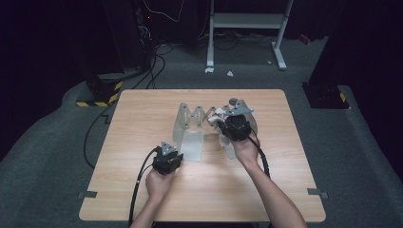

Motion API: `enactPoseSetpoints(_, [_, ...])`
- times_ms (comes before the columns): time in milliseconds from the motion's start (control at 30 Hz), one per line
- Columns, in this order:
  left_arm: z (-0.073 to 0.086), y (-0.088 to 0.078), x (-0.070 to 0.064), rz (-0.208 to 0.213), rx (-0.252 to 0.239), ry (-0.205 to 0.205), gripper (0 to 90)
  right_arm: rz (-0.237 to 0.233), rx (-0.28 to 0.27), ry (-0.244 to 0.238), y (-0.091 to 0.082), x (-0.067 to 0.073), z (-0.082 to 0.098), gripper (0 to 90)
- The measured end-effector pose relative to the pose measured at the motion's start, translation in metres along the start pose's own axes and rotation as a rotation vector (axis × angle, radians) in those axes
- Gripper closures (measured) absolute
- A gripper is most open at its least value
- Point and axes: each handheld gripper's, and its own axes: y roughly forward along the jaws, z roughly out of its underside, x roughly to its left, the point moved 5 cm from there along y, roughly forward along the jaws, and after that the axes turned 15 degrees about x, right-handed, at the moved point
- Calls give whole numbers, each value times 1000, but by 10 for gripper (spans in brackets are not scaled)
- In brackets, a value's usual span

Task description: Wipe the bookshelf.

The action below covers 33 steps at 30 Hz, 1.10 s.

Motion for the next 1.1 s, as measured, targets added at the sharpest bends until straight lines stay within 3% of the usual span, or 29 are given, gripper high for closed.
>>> enactPoseSetpoints(167, [0,0,0,0,0,0,689,-21,21,20,12,1,13,797])
enactPoseSetpoints(500, [0,0,0,2,0,1,698,-7,62,-2,29,8,31,798])
enactPoseSetpoints(833, [0,0,0,3,-1,3,705,-2,94,5,40,7,41,798])
enactPoseSetpoints(1100, [0,0,0,7,1,-3,724,-1,93,7,39,6,40,797])
